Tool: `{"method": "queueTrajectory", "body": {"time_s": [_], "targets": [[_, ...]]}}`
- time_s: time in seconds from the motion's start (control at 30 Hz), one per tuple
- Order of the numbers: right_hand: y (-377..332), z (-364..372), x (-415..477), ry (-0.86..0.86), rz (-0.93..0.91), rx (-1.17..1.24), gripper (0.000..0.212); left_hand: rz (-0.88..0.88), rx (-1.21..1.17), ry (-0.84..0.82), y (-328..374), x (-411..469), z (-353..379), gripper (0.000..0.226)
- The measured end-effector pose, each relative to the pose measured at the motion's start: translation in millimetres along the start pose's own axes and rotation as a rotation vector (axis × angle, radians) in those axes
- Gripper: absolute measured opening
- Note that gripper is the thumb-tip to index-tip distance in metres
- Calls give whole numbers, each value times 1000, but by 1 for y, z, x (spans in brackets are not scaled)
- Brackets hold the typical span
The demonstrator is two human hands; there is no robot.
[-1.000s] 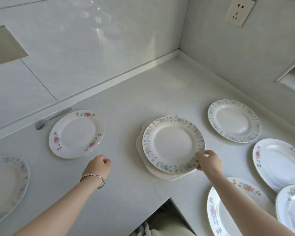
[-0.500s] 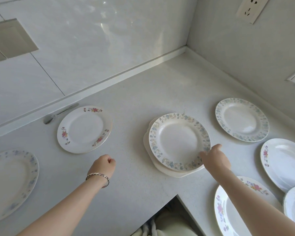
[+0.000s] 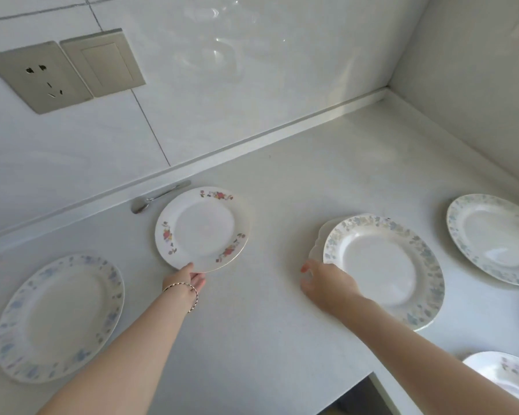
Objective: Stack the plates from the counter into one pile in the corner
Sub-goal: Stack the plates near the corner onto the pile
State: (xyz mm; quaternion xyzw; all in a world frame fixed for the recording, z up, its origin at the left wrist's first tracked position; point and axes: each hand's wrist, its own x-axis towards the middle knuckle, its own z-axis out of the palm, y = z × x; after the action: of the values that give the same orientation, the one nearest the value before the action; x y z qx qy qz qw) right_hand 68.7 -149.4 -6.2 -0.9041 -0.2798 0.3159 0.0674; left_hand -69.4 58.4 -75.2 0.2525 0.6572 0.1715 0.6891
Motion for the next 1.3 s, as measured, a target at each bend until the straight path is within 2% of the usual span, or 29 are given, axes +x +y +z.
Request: {"method": "queueTrajectory", "body": {"time_s": [0.13, 0.4, 0.57, 0.7, 0.83, 1.07, 1.3], "targets": [[-4, 7, 6, 23, -2, 25, 34, 7, -131, 8, 2, 11, 7, 12], [63, 2, -10, 147, 158, 153, 27, 127, -63, -16, 6, -13, 11, 28], [122, -1, -38, 267, 305, 379, 22, 175, 149, -228, -14, -55, 22, 26], [161, -2, -57, 326, 356, 424, 21, 157, 199, -378, -39, -102, 57, 25], [190, -3, -66, 352, 393, 476, 19, 115, 266, -455, -72, -139, 97, 23], [223, -1, -76, 347, 435, 529, 20, 60, 393, -434, -129, -157, 136, 23], [237, 0, -81, 331, 440, 542, 21, 124, 614, -337, -147, -144, 138, 15]]}}
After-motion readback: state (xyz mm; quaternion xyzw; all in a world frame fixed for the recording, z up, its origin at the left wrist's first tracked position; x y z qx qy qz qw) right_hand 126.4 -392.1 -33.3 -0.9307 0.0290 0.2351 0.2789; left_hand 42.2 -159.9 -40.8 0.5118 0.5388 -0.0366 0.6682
